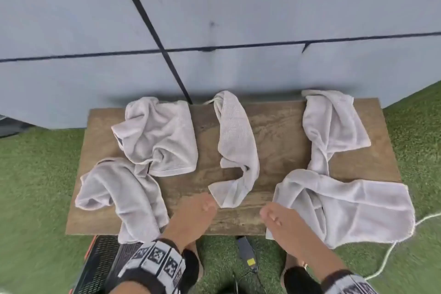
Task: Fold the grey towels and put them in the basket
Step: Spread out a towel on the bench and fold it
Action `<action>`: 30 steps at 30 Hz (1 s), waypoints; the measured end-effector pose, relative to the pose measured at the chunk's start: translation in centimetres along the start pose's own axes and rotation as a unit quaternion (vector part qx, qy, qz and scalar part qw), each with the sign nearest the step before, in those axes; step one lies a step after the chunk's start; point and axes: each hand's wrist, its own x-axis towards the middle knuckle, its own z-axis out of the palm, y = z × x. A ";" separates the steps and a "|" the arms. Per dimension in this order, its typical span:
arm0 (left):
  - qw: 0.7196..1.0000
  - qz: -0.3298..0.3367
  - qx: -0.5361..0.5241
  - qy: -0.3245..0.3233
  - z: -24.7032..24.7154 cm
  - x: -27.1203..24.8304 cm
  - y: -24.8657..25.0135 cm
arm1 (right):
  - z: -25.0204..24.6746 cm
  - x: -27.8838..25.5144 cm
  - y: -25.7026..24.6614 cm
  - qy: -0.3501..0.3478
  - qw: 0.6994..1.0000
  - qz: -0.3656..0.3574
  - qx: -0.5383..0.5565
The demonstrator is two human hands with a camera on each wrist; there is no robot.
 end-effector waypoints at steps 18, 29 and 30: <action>0.962 0.242 0.047 0.118 6.6 9.0 -1.6 | 2.7 11.7 -1.0 0.245 0.962 -0.105 0.052; 0.924 0.272 -0.200 0.179 7.8 -0.5 -1.3 | 5.3 3.8 -0.8 0.248 0.932 -0.248 0.096; 0.920 0.274 -0.214 0.180 7.6 -1.3 -1.1 | 5.4 3.2 -0.8 0.247 0.927 -0.259 0.107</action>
